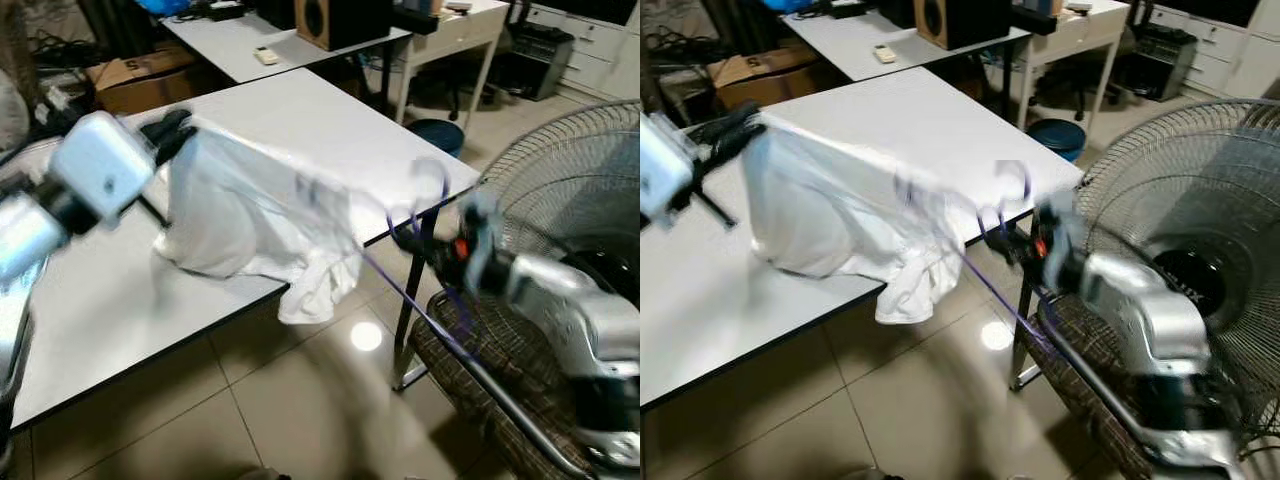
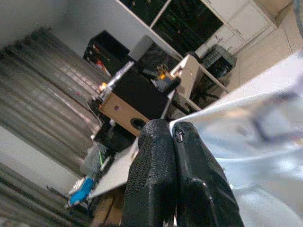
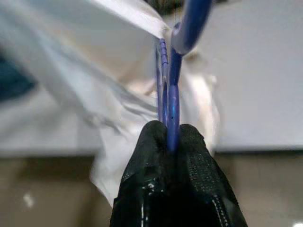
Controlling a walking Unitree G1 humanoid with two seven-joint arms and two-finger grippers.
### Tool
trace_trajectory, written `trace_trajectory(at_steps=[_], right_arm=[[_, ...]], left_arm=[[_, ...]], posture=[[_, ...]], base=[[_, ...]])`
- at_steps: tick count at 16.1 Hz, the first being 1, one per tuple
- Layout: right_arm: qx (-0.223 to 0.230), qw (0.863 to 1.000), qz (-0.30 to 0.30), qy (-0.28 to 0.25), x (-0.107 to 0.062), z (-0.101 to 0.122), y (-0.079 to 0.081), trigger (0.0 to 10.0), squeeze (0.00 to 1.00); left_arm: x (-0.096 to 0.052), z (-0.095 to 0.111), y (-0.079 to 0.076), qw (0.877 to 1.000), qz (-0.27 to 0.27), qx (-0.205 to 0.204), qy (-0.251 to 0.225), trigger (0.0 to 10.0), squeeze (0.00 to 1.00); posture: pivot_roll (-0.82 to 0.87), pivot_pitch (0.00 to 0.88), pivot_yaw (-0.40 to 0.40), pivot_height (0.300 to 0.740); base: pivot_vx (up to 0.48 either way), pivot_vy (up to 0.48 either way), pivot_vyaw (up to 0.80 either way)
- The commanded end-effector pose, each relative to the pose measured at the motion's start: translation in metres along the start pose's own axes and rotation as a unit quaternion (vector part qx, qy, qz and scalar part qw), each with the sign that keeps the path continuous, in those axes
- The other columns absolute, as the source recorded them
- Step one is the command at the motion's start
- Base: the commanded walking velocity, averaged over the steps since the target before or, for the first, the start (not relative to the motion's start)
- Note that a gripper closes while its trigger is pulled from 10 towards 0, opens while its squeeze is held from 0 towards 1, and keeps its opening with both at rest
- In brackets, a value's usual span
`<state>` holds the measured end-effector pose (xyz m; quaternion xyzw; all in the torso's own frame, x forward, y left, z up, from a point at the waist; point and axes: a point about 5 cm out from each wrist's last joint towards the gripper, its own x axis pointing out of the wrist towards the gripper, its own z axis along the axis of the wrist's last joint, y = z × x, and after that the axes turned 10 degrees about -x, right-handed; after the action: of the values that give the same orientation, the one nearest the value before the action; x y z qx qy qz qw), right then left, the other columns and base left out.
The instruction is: Hang hanger
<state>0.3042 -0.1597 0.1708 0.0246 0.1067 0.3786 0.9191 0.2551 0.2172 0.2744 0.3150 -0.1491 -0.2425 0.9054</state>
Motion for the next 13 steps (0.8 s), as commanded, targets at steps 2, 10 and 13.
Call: trace_trajectory(at_steps=[2, 10, 13], right_arm=[[0.081, 0.996, -0.024, -0.043, 0.008, 0.01, 0.0, 10.0, 0.0], [0.308, 0.937, -0.068, -0.15, 0.081, 0.043, 0.001, 10.0, 0.0], [0.38, 0.905, -0.078, -0.173, 0.1, 0.048, 0.004, 10.0, 0.0]], left_arm=[[-0.006, 0.004, -0.009, 1.0, 0.008, -0.005, -0.013, 0.0, 0.0], [0.02, -0.017, -0.07, 0.995, -0.095, -0.031, 0.019, 0.0, 0.0], [0.012, -0.023, -0.088, 0.988, -0.137, -0.059, 0.044, 0.0, 0.0]], posture=[[-0.06, 0.0, 0.061, 0.74], [-0.04, 0.0, 0.068, 0.74], [-0.01, 0.0, 0.058, 0.74]], base=[[0.0, 0.0, 0.0], [0.0, 0.0, 0.0], [0.0, 0.0, 0.0]])
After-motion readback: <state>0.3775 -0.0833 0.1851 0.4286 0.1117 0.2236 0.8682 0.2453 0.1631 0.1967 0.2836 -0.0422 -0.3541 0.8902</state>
